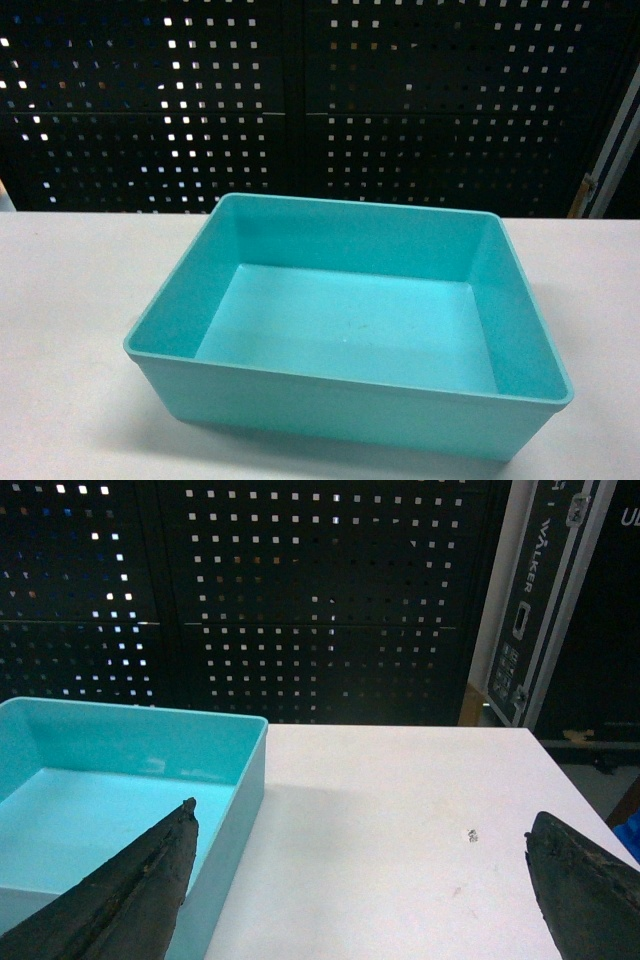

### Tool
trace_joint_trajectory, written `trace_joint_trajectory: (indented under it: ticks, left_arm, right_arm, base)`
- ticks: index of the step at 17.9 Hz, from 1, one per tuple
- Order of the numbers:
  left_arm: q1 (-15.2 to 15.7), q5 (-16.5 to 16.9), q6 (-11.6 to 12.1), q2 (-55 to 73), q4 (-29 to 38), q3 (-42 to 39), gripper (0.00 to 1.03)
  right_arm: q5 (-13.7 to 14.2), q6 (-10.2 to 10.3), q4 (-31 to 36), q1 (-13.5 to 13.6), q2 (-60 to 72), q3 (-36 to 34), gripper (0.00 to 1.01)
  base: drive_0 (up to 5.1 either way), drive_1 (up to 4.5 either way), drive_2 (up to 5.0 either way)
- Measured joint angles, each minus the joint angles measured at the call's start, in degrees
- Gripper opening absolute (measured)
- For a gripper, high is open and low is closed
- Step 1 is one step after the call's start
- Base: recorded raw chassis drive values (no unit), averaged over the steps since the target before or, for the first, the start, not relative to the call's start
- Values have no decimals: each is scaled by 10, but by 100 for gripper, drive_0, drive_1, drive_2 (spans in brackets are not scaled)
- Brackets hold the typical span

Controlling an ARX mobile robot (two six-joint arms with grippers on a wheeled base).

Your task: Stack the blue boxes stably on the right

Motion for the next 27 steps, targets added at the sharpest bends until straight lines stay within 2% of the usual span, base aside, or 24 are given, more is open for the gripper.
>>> trace_joint_trajectory:
  ticks: [27]
  left_arm:
    - [1,3,-1,2,-1,0,98]
  right_arm:
    - [4,0,3,3,3,0,98]
  base:
    - [0,0,0]
